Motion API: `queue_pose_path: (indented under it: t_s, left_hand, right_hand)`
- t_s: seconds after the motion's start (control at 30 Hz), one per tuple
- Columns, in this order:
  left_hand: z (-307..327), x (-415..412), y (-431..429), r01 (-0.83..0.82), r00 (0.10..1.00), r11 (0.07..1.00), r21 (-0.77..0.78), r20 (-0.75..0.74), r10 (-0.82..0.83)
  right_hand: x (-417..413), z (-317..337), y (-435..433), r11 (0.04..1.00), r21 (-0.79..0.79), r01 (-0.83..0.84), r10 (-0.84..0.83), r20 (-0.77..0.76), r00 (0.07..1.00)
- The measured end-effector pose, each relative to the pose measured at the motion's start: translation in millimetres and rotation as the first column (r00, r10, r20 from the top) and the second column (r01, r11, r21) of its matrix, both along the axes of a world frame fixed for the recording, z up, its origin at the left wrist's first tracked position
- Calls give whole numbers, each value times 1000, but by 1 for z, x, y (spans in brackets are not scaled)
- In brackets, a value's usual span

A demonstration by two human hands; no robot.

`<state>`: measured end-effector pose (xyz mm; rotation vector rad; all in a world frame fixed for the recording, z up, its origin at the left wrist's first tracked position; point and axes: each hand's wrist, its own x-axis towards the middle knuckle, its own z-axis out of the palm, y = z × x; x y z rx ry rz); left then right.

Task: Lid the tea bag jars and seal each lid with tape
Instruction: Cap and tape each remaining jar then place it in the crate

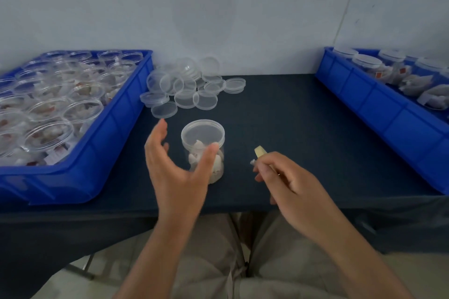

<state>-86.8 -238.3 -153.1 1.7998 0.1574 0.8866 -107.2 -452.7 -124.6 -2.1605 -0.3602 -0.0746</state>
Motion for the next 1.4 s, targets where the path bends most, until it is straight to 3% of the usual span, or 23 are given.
queue_pose_path:
  t_s: [0.1, 0.33, 0.47, 0.77, 1.07, 1.3, 1.4]
  left_hand:
    - [4, 21, 9, 227, 946, 972, -60, -221, -235]
    - [5, 22, 14, 334, 922, 938, 87, -239, -306]
    - [11, 11, 9, 401, 874, 916, -30, -287, -392]
    - [18, 17, -9, 543, 778, 840, -11, -370, -508]
    - [13, 16, -19, 499, 836, 860, 104, -318, -447]
    - [17, 11, -20, 485, 861, 819, 305, -330, -387]
    - [18, 10, -21, 473, 869, 822, 318, -324, -375]
  right_hand:
    - [2, 0, -3, 999, -20, -26, 26, 0, 1000]
    - [1, 0, -6, 994, -74, -75, 72, -39, 997]
    - [0, 2, -4, 990, -108, -93, 88, -53, 995]
    - [7, 2, -4, 994, -103, -24, 20, -37, 999]
    - [10, 0, -4, 991, -129, 45, -46, -4, 999]
    - [11, 6, -7, 986, -156, 55, -48, 46, 998]
    - [10, 8, -9, 986, -159, 41, -34, 47, 998]
